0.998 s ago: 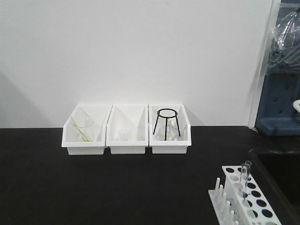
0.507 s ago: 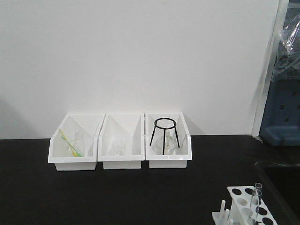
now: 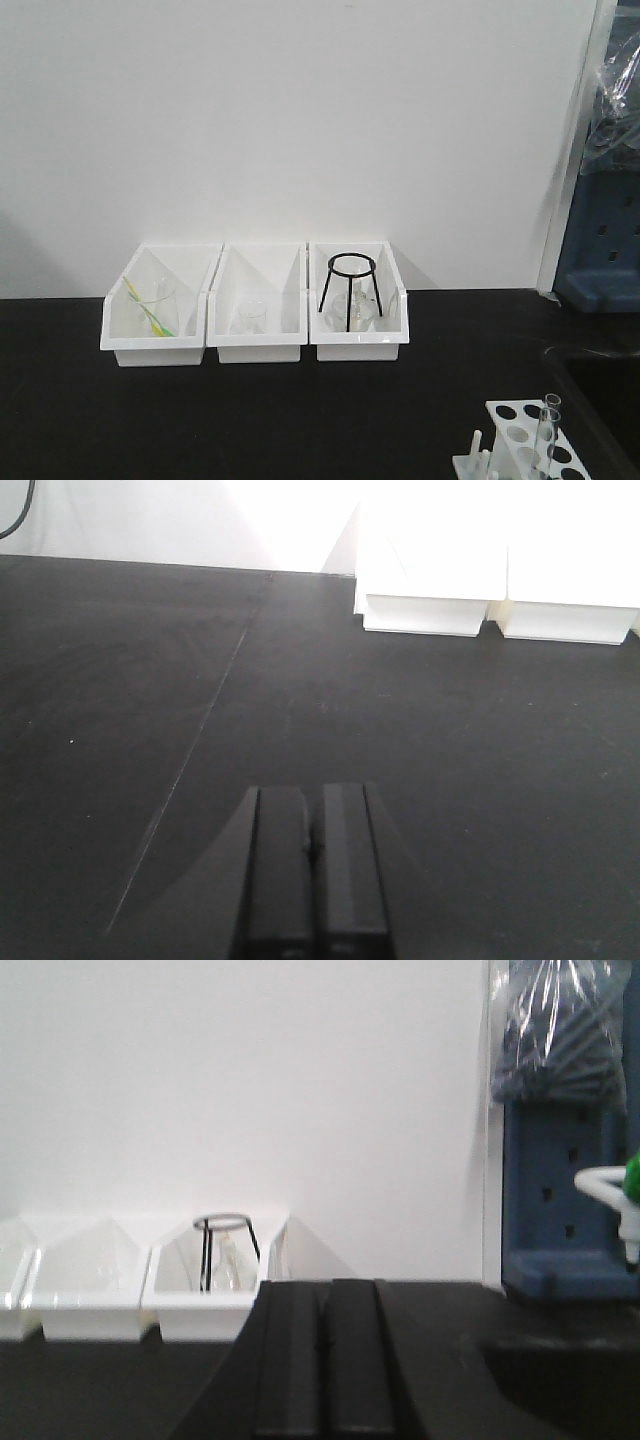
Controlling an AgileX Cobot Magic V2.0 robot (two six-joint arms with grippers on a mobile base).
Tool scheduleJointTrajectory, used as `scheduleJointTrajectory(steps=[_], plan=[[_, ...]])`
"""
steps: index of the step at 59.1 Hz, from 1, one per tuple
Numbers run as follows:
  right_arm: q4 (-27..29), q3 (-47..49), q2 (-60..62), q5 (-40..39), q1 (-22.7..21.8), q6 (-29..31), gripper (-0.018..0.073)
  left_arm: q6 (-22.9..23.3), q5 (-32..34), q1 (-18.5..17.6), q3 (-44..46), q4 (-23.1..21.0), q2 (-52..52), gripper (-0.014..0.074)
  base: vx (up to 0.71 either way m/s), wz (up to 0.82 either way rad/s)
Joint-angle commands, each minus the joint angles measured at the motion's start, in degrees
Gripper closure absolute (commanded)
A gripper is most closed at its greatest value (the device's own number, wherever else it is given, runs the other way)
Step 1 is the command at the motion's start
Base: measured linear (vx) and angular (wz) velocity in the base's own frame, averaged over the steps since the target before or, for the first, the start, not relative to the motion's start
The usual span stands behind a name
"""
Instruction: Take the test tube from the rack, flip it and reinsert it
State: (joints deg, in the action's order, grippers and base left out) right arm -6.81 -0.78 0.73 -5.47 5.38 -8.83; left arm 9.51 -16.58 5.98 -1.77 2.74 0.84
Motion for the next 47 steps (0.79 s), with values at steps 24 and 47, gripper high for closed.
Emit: scheduleJointTrajectory(steps=[24,47], plan=[[6.00,30.24,-41.29,-12.73,-0.21,7.60,0.0568,0.01,4.99,-0.45,-0.11,-0.21,0.17,0.0603,0.00,0.00],[5.90,30.47,-51.09,-21.06,-0.21,7.38,0.0398,0.01,4.99,-0.45,-0.11,-0.21,0.17,0.0603,0.00,0.00]])
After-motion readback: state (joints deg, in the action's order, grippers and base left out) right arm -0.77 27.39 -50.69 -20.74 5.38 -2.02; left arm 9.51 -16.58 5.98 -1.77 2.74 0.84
